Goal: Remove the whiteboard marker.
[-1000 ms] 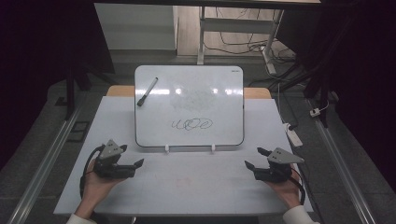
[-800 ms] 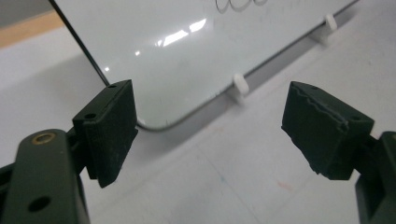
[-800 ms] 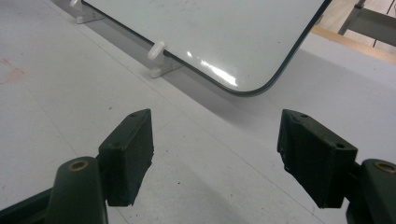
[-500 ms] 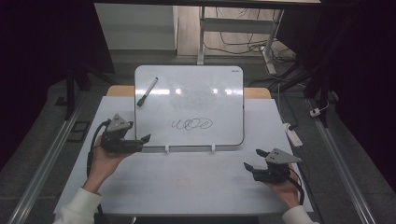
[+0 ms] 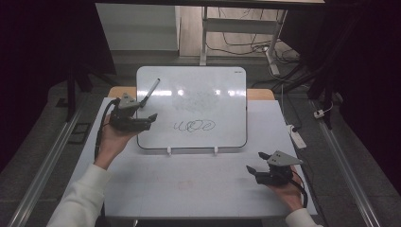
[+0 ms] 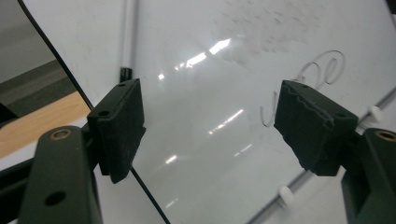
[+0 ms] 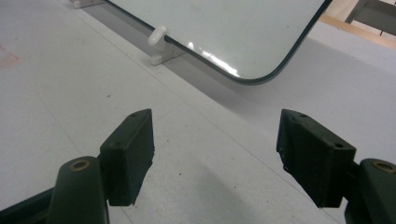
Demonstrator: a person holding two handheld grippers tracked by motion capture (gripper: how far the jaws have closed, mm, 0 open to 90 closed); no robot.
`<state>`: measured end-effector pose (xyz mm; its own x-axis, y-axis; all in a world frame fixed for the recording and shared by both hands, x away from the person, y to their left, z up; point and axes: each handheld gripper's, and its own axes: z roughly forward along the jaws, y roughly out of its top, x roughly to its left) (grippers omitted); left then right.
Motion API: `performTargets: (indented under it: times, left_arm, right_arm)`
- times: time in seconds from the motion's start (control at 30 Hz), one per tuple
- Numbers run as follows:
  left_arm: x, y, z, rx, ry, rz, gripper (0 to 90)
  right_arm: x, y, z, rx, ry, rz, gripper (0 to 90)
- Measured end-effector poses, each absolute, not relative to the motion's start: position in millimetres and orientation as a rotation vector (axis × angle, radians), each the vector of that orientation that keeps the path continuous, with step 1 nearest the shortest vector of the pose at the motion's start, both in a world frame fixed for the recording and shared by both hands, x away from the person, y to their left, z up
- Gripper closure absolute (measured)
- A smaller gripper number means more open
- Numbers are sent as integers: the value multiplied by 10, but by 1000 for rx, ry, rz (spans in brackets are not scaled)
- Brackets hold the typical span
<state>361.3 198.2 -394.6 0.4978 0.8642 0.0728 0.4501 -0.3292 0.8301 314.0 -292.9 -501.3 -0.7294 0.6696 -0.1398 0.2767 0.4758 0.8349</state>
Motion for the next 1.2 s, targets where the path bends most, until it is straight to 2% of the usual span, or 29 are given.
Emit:
performTargets:
  times: [0.2,0.53,1.2]
  left_arm:
    - [3928,1943,-3915,1992,1073,773,324]
    - [4297,1954,-3958,2036,1133,828,387]
    - [4523,1853,-4021,2114,1096,932,618]
  right_arm:
    - [3145,-2914,-5032,786,2285,1155,277]
    - [3153,-2902,-5056,787,2299,1140,279]
    - [3155,-2897,-5077,773,2312,1115,279]
